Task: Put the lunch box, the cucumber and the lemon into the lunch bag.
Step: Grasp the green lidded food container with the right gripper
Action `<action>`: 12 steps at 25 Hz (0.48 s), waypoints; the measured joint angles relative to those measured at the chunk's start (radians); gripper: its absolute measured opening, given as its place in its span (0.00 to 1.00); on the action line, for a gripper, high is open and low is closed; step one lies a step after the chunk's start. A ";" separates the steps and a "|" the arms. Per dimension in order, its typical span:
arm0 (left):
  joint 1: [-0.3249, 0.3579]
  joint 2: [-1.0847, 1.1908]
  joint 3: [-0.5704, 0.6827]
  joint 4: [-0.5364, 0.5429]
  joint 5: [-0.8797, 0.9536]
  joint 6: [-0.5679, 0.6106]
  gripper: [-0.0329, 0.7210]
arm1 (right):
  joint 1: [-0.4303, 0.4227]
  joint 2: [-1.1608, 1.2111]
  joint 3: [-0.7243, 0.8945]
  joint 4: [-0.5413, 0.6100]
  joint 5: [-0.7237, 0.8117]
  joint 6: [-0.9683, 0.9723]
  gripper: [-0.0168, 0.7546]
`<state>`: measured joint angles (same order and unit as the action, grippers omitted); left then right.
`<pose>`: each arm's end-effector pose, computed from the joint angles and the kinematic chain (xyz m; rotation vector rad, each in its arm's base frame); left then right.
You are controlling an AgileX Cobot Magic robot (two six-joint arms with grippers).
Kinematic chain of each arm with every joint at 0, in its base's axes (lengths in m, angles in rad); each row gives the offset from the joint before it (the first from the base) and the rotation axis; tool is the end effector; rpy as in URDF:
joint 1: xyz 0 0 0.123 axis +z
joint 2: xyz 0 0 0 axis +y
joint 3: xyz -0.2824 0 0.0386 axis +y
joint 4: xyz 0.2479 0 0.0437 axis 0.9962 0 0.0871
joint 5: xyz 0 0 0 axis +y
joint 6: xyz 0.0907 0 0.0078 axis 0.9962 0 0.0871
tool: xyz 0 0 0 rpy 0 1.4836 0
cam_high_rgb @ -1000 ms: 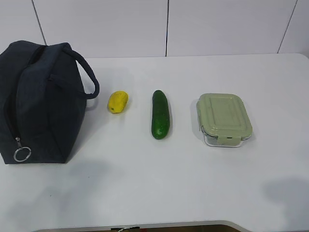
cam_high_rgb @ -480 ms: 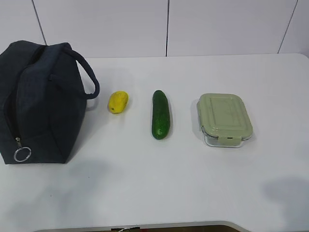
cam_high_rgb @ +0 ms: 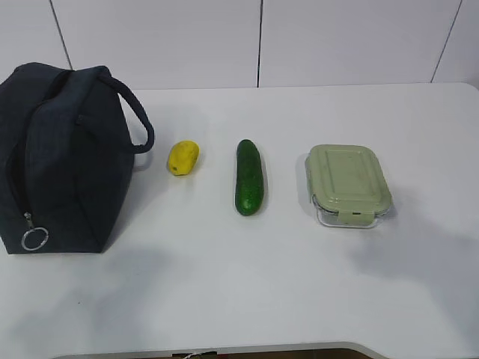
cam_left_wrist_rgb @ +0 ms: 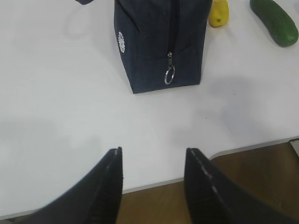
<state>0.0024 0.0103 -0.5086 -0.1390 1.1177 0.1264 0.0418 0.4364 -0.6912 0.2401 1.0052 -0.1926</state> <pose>-0.0071 -0.0114 0.2757 0.1410 2.0912 -0.0902 0.0594 0.0208 0.3281 -0.2259 2.2020 0.2130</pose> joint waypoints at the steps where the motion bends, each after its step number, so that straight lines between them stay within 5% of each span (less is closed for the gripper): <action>1: 0.000 0.000 0.000 0.000 0.000 0.000 0.46 | 0.000 0.042 -0.028 0.014 -0.007 -0.014 0.69; 12: 0.000 0.000 0.000 0.000 0.000 0.000 0.46 | 0.000 0.465 -0.254 0.446 -0.027 -0.301 0.69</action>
<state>0.0024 0.0103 -0.5086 -0.1390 1.1177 0.1264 0.0418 0.9017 -0.9454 0.6861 0.9777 -0.4933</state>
